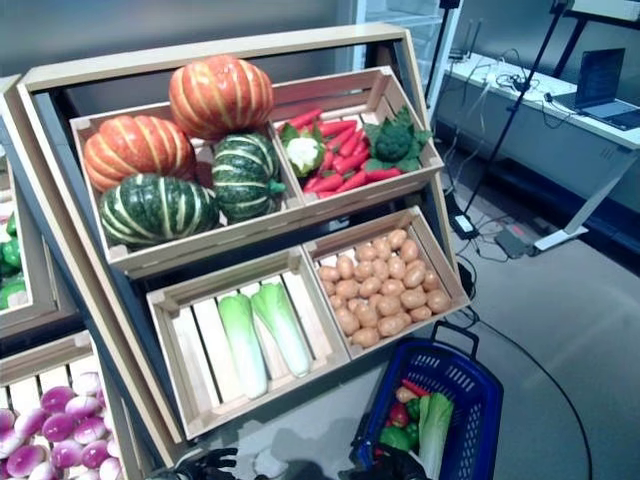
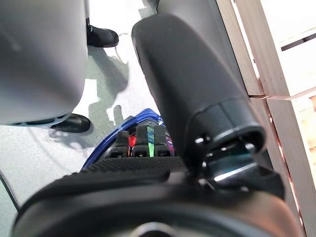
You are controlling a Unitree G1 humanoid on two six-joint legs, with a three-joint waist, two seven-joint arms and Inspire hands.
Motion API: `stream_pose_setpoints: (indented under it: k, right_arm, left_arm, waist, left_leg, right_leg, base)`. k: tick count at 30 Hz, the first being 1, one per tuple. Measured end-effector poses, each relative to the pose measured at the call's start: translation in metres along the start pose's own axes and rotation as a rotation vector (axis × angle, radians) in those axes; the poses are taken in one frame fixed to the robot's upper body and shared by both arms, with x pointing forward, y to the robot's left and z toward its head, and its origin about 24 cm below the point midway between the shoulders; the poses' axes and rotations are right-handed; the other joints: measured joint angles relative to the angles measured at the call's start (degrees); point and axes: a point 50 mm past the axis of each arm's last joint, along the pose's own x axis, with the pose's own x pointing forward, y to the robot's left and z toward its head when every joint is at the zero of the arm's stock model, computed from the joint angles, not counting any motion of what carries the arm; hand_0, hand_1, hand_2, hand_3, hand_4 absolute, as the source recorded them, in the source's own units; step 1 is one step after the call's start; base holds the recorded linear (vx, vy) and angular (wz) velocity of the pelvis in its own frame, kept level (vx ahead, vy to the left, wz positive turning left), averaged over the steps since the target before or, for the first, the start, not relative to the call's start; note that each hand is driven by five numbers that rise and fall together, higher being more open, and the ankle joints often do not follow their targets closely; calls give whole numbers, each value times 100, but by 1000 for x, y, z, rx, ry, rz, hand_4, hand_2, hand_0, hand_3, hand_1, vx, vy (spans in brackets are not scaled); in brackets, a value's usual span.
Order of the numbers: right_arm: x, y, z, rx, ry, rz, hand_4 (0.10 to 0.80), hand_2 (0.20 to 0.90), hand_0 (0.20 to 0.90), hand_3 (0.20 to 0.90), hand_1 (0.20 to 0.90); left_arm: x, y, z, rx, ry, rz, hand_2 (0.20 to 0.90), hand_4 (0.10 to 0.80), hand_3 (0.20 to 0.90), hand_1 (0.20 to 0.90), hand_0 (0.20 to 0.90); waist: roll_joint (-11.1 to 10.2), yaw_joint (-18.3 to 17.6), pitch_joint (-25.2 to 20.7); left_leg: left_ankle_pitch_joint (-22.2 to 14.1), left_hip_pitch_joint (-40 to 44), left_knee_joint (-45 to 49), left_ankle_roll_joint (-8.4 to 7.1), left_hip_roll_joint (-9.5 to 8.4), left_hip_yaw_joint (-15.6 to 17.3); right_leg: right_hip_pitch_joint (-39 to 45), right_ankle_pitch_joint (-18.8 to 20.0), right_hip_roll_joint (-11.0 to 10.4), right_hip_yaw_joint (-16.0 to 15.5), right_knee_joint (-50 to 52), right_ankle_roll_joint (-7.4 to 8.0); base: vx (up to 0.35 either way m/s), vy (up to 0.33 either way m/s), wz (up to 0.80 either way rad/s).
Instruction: Put vegetables into the basket
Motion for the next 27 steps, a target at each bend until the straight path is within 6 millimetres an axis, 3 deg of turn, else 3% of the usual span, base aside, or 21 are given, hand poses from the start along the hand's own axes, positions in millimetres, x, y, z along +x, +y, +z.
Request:
stream_pose_setpoints:
  k: [5,8,10,13,15,16,17,20,23,27]
  right_arm:
    - [0,0,0,-1,1,0,800,900,900,900,900]
    - [0,1,2,-6,-6,5,800,900,900,900,900]
    - [0,0,8,-35,-27,14,800,900,900,900,900]
    - [-1,-4,16,-49,-59,11,800,900,900,900,900]
    - [-2,-10,14,-55,-55,-2,800,900,900,900,900]
    - [-2,-12,12,-57,-51,-7,800,900,900,900,900]
    - [-4,-17,9,-63,-41,-17,800,900,900,900,900]
    - [-6,-22,4,-57,-27,-31,800,900,900,900,900]
    - [-7,-26,-2,-48,-15,-43,800,900,900,900,900]
    - [-9,-29,-8,-48,2,-43,800,900,900,900,900]
  left_arm:
    - [0,-1,3,40,-15,-5,900,800,900,900,900]
    - [-2,-2,26,255,-110,-57,900,800,900,900,900]
    - [-9,-4,56,472,-227,-105,900,800,900,900,900]
    - [-38,-6,116,787,-473,-124,900,800,900,900,900]
    - [-80,4,169,1063,-664,-59,900,800,900,900,900]
    - [-87,7,178,1106,-696,-34,900,800,900,900,900]
    - [-107,14,201,1200,-753,36,900,800,900,900,900]
    - [-150,27,235,1386,-814,163,900,800,900,900,900]
    - [-166,32,245,1507,-798,231,900,800,900,900,900]
    - [-170,46,241,1592,-704,267,900,800,900,900,900]
  waist:
    - [12,-2,-7]
    - [36,0,11]
    - [89,-1,67]
    - [215,-7,147]
    - [276,-7,174]
    - [287,-6,175]
    - [314,-1,170]
    - [304,8,186]
    - [307,1,188]
    - [261,-7,229]
  left_leg:
    - [0,1,0,0,0,6]
    - [4,-23,0,0,2,11]
    - [6,-35,0,3,3,20]
    - [10,-35,-1,8,0,48]
    - [15,-27,-1,0,7,37]
    - [17,-22,0,-1,-2,31]
    - [19,-21,0,-3,-4,19]
    - [26,-42,1,-17,1,-13]
    - [26,-42,1,-20,-8,-53]
    - [38,-55,-1,-42,-4,-155]
  right_leg:
    - [-4,0,0,9,2,0]
    - [-44,0,0,18,20,0]
    - [-86,0,-3,41,61,1]
    - [-117,2,-10,123,90,8]
    - [-78,3,4,115,83,8]
    - [-55,3,6,111,76,9]
    - [-43,2,-1,112,62,10]
    - [-16,5,31,96,5,6]
    - [10,4,43,70,-14,7]
    - [65,15,51,-21,-101,-12]
  base:
    - [0,0,0]
    - [-33,16,-1]
    - [-40,25,-5]
    - [-4,7,-5]
    - [10,-11,2]
    - [10,-31,6]
    - [5,-32,5]
    - [27,-46,5]
    - [33,-28,6]
    - [34,-40,11]
